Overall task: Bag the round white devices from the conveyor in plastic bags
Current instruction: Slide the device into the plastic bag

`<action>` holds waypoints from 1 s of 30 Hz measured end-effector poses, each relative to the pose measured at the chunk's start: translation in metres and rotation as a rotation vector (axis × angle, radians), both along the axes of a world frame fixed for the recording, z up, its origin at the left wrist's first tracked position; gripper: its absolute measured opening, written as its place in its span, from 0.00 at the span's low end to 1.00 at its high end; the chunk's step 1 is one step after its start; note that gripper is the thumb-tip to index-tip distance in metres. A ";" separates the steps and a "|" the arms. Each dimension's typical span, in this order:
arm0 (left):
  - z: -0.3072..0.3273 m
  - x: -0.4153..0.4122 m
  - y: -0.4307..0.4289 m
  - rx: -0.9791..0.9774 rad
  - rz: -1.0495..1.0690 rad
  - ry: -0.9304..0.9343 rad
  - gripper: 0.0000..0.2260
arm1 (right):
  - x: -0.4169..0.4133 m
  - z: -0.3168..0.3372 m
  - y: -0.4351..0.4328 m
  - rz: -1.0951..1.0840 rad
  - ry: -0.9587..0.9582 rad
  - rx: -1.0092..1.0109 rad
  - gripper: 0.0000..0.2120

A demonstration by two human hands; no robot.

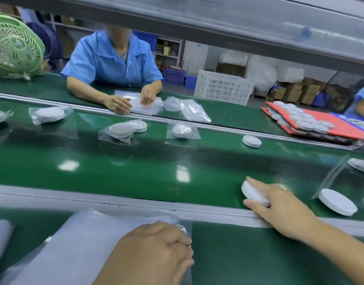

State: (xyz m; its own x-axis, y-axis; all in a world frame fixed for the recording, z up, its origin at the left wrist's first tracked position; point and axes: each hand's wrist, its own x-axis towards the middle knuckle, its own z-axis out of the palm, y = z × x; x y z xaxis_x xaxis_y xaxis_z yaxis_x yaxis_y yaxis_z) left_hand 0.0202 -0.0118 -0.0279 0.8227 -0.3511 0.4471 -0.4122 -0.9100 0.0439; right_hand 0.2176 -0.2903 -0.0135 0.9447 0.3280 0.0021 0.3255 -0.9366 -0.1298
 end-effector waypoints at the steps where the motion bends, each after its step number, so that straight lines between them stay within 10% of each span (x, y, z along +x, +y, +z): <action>1: -0.003 0.005 -0.004 -0.010 -0.024 0.082 0.05 | -0.001 -0.002 -0.008 0.048 -0.033 0.103 0.26; 10: -0.005 0.007 0.001 -0.564 0.196 0.125 0.07 | -0.084 -0.014 0.039 0.686 -0.484 0.247 0.16; 16: 0.004 0.003 -0.004 -0.812 0.066 0.109 0.06 | -0.114 -0.013 0.062 0.759 -0.451 0.609 0.09; 21: 0.014 -0.006 -0.015 -1.006 -0.036 0.189 0.22 | -0.134 -0.010 0.077 0.461 -0.216 1.133 0.14; 26: 0.015 0.007 -0.018 -1.284 0.026 -0.111 0.13 | -0.142 -0.004 0.088 0.405 0.253 1.122 0.21; 30: 0.025 0.006 -0.015 -1.123 0.040 -0.192 0.12 | -0.135 0.009 0.099 0.370 0.160 1.095 0.08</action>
